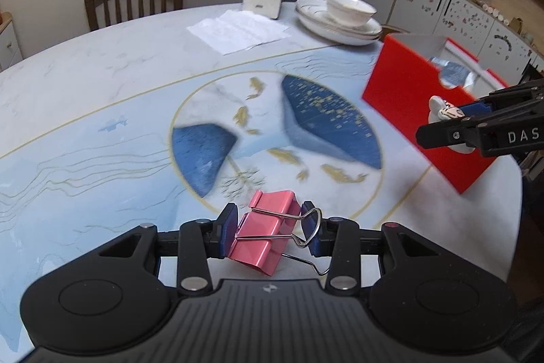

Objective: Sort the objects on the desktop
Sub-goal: 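Carry the binder clip and plush doll with both grippers into the red box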

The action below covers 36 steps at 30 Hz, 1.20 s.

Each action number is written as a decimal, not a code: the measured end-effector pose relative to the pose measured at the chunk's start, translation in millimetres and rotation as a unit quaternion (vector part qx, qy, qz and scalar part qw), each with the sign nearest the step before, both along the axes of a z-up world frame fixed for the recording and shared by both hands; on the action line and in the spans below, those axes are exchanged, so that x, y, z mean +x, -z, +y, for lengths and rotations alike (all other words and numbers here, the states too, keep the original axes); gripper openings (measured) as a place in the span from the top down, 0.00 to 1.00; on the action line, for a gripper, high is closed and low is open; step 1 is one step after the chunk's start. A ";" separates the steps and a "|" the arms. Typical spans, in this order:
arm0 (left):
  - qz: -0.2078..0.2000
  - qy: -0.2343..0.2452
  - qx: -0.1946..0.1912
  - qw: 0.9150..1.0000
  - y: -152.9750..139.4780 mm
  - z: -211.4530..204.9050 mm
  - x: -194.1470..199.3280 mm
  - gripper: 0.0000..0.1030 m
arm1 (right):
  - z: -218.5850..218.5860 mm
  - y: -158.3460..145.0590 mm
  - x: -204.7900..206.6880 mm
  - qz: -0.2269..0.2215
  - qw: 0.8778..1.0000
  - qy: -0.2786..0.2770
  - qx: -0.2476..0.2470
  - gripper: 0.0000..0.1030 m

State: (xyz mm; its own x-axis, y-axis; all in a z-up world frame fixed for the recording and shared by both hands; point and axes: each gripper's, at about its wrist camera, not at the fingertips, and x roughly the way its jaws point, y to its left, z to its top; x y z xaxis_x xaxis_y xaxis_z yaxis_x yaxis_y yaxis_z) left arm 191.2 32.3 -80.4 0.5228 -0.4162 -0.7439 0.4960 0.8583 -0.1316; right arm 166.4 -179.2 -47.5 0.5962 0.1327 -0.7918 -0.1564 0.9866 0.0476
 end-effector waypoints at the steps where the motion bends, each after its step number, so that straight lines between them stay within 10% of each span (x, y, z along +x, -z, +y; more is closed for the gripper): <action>1: -0.002 0.003 -0.001 1.000 -3.4 -3.5 -1.5 0.62 | -1.9 -3.7 -2.7 -0.003 1.000 -0.001 0.000 0.58; 36: -0.081 0.095 -0.028 0.992 -78.2 -186.1 -15.3 0.62 | -159.9 -46.6 -30.3 -0.057 0.998 0.029 0.005 0.58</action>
